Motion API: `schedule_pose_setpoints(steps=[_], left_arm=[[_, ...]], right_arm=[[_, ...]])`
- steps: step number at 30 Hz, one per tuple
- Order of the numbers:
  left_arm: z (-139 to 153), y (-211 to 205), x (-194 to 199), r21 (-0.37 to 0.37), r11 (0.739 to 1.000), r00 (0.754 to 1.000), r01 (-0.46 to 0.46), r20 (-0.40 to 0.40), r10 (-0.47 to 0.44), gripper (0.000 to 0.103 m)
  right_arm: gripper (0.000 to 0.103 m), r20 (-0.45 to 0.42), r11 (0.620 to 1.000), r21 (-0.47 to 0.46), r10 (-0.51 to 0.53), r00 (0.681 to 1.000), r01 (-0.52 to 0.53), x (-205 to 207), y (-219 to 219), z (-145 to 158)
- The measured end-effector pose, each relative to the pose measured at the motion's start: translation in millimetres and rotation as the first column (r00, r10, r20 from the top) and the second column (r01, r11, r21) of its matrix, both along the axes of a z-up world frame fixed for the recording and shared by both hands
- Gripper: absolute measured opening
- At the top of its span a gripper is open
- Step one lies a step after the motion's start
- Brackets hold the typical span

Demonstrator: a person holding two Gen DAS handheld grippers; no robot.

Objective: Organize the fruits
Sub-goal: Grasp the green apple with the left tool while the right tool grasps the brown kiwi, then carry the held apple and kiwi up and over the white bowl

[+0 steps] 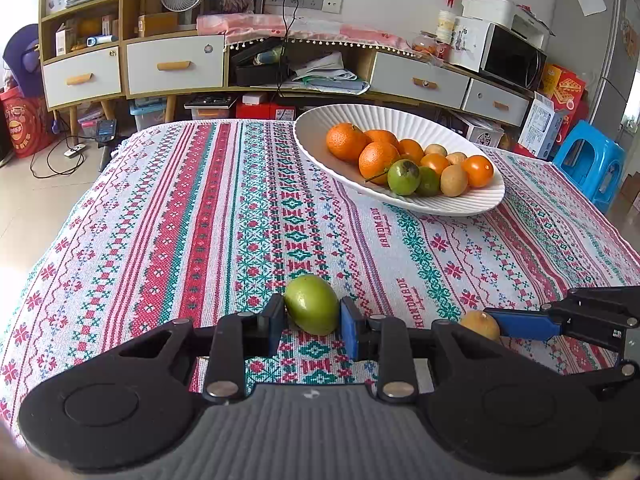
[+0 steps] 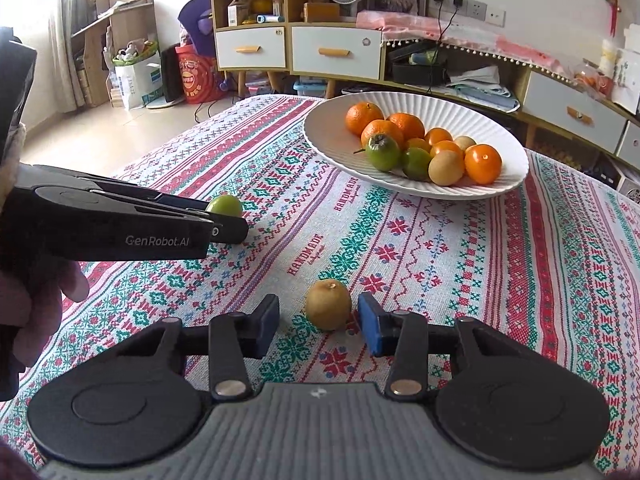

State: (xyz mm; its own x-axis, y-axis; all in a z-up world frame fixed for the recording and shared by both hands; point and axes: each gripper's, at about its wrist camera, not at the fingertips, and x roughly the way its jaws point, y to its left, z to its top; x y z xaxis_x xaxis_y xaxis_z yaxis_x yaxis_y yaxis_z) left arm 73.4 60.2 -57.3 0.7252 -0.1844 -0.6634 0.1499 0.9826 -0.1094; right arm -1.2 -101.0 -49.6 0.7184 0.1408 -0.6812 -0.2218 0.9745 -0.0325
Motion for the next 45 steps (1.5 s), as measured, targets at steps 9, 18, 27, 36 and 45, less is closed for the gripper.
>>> schedule_pose_setpoints(steps=[9, 18, 27, 36, 45], left_arm=[[0.3, 0.7, -0.7, -0.001, 1.0, 1.0, 0.004, -0.001, -0.004, 0.033], [4.9, -0.2, -0.4, -0.016, 1.0, 1.0, 0.005, -0.001, -0.005, 0.033], [20.8, -8.8, 4.2, -0.052, 0.999, 1.0, 0.009, 0.022, -0.008, 0.033], [40.3, -20.5, 19.0, -0.096, 0.995, 0.999, 0.017, 0.047, -0.012, 0.033], [46.5, -29.2, 44.9, -0.049, 0.996, 0.996, 0.076, 0.058, -0.073, 0.033]], right_arm=[[0.022, -0.001, 1.0, 0.021, 0.005, 1.0, -0.005, 2.0, 0.3, 1.4], [0.022, 0.011, 0.999, 0.046, -0.015, 1.0, 0.015, 4.9, -7.7, 8.5], [0.022, 0.03, 0.99, 0.116, -0.078, 0.996, 0.074, 16.0, -27.8, 23.8], [0.022, 0.071, 0.976, 0.16, -0.162, 0.984, 0.149, 34.4, -52.0, 38.6], [0.022, 0.082, 0.971, 0.184, -0.172, 0.982, 0.154, 58.5, -58.9, 41.1]])
